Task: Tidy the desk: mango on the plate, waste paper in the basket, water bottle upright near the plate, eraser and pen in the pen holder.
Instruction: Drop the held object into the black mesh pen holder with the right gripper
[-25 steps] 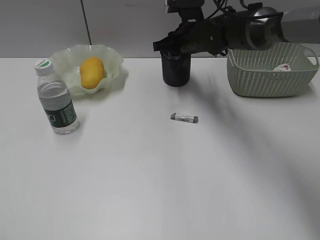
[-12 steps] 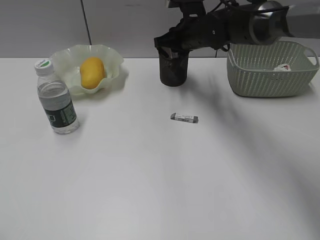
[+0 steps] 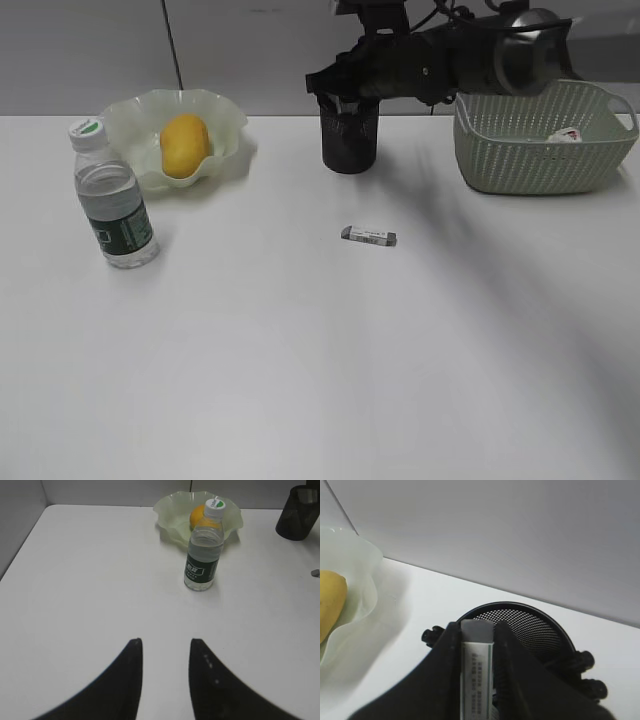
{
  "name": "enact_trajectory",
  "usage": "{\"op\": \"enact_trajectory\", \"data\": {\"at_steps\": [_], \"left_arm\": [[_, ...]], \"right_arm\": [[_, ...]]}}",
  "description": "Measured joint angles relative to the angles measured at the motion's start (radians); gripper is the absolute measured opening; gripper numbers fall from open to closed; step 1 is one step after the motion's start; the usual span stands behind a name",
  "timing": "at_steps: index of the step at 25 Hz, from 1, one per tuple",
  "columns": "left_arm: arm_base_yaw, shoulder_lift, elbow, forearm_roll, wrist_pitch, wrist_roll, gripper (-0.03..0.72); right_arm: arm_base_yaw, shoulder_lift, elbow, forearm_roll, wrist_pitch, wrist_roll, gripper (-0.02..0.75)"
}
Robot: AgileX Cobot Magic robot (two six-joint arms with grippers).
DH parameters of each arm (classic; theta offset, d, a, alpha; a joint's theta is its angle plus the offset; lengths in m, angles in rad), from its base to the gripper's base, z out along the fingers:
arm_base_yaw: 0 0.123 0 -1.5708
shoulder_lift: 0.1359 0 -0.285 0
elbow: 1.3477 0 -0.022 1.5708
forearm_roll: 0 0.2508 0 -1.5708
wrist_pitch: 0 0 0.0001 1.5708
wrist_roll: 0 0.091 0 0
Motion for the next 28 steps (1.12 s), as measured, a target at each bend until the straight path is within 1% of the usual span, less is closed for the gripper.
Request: {"op": "enact_trajectory", "data": {"at_steps": [5, 6, 7, 11, 14, 17, 23, 26, 28], "left_arm": [[0.0, 0.0, 0.0, 0.0, 0.0, 0.0, 0.237], [0.0, 0.0, 0.0, 0.0, 0.0, 0.0, 0.237], [0.0, 0.0, 0.0, 0.0, 0.0, 0.0, 0.237], [0.0, 0.0, 0.0, 0.0, 0.0, 0.0, 0.237], [0.0, 0.0, 0.0, 0.0, 0.0, 0.0, 0.237], [0.0, 0.0, 0.0, 0.0, 0.0, 0.0, 0.237], [0.0, 0.0, 0.0, 0.0, 0.0, 0.0, 0.238], [0.0, 0.0, 0.0, -0.003, 0.0, 0.0, 0.238], [0.0, 0.001, 0.0, -0.02, -0.001, 0.0, 0.238]], "right_arm": [[0.0, 0.013, 0.0, -0.007, -0.006, 0.0, 0.172], [0.0, 0.013, 0.0, -0.011, -0.006, 0.0, 0.2], [0.0, 0.013, 0.0, -0.018, -0.007, 0.0, 0.244], [-0.001, 0.013, 0.0, -0.039, -0.007, 0.0, 0.447], [-0.007, 0.013, 0.0, -0.036, 0.0, 0.0, 0.507], [-0.014, -0.011, 0.0, -0.042, 0.056, 0.0, 0.522], [-0.018, -0.17, 0.025, -0.05, 0.323, -0.042, 0.522], [-0.019, -0.295, 0.133, -0.051, 0.406, -0.075, 0.517], [-0.019, -0.391, 0.257, -0.047, 0.447, -0.082, 0.515]]}}
